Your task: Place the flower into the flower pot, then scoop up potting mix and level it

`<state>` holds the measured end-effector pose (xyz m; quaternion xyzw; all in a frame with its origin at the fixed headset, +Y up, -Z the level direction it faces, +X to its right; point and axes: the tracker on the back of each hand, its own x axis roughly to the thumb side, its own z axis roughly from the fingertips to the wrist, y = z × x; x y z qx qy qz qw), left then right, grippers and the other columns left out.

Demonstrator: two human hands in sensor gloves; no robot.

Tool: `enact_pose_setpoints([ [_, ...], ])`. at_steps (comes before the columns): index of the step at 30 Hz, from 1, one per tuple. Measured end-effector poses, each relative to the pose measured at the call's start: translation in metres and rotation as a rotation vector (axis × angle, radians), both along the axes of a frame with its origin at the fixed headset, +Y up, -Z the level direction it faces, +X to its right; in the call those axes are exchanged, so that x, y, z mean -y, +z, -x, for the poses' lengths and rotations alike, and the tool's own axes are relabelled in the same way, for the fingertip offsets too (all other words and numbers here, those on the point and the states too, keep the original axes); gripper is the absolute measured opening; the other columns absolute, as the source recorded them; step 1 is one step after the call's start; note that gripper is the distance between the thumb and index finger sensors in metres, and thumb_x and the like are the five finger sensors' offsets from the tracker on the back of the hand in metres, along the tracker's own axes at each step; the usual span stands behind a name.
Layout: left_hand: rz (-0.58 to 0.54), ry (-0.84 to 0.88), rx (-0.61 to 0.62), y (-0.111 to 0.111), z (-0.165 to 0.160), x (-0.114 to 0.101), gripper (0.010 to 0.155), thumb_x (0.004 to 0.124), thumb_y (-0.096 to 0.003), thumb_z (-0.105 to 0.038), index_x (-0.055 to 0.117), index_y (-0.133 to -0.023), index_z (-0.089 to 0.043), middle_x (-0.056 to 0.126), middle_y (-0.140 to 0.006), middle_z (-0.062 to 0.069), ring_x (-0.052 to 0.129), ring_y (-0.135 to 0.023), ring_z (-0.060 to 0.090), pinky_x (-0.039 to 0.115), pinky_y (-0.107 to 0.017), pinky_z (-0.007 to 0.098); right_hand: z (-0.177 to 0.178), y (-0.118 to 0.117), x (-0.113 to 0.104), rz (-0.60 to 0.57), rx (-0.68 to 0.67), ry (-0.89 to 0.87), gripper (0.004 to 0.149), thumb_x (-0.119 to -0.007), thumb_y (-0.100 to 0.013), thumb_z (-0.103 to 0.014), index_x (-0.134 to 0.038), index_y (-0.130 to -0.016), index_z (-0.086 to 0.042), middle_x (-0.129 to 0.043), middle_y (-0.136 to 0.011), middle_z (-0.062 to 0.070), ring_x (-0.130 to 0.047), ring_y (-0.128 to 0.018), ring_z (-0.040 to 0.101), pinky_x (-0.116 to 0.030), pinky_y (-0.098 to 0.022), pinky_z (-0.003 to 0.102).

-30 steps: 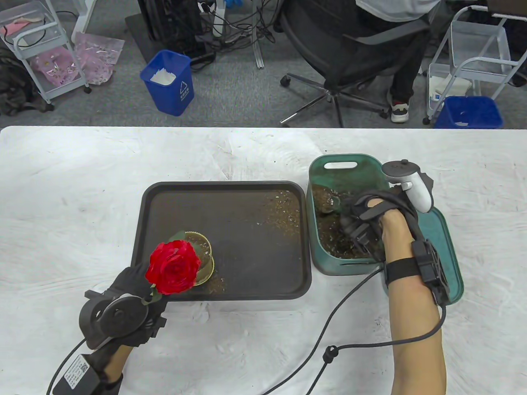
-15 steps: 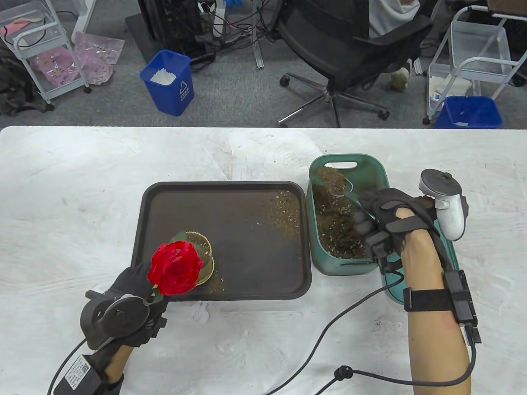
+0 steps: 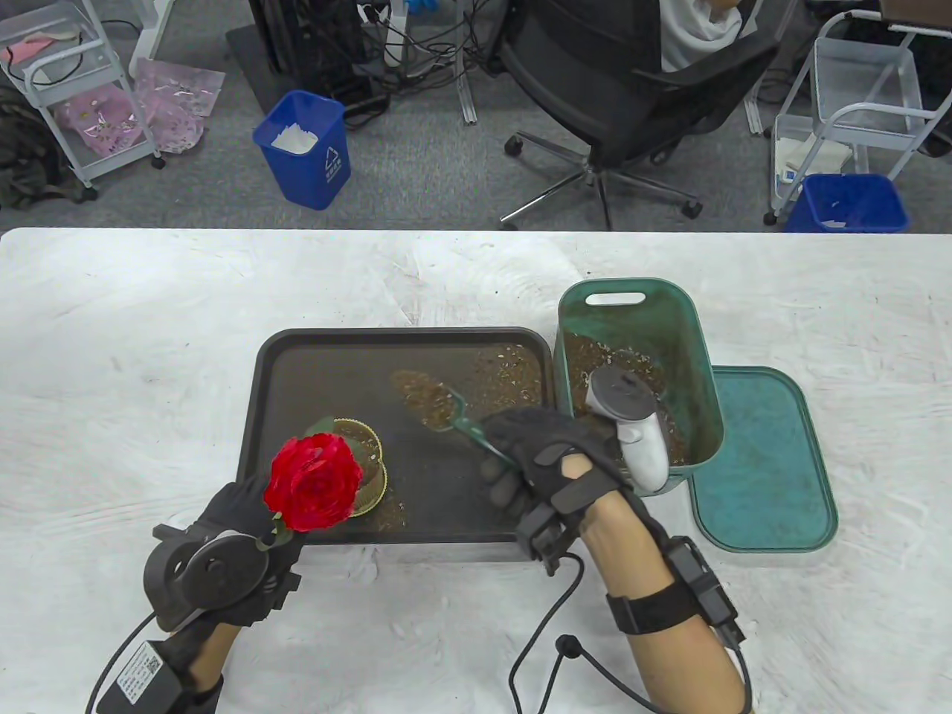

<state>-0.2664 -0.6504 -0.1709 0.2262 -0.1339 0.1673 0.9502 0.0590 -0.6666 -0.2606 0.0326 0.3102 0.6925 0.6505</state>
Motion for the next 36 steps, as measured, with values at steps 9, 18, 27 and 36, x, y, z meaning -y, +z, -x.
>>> enact_pose_setpoints([
  [9,0.003,0.003,0.004,0.000,0.001,0.000,0.044,0.079,-0.0401,-0.046,0.094,-0.072,-0.020,0.104,-0.047,0.001,0.103,-0.013,0.015,0.092,-0.025,0.038,0.052,0.009,0.028,-0.141,0.032,0.141,0.054,-0.074,-0.043,-0.034,-0.072,-0.084,0.001,-0.099,-0.053,0.013,-0.110,-0.017,0.024,-0.097,-0.005,0.038],
  [18,0.003,0.009,0.009,0.000,0.001,0.000,0.044,0.079,-0.0402,-0.046,0.094,-0.072,-0.020,0.104,-0.047,0.001,0.103,-0.013,0.015,0.092,-0.025,0.038,0.070,0.022,0.021,-0.520,0.053,0.424,0.053,-0.077,-0.042,-0.035,-0.075,-0.083,-0.001,-0.101,-0.051,0.012,-0.109,-0.015,0.024,-0.096,-0.004,0.038],
  [27,-0.003,0.003,0.018,0.001,-0.001,0.001,0.044,0.079,-0.0401,-0.046,0.094,-0.072,-0.020,0.104,-0.047,0.001,0.103,-0.013,0.015,0.092,-0.025,0.038,0.089,0.040,0.027,-0.902,0.088,0.635,0.052,-0.078,-0.041,-0.035,-0.076,-0.083,-0.004,-0.101,-0.052,0.011,-0.109,-0.018,0.026,-0.095,-0.007,0.041],
  [36,0.001,0.017,0.016,0.000,0.001,0.001,0.044,0.079,-0.0402,-0.046,0.094,-0.072,-0.020,0.104,-0.047,0.001,0.103,-0.013,0.015,0.092,-0.025,0.038,0.100,0.050,0.033,-1.143,0.062,0.825,0.053,-0.083,-0.038,-0.036,-0.078,-0.083,-0.008,-0.101,-0.053,0.009,-0.109,-0.021,0.027,-0.096,-0.010,0.043],
])
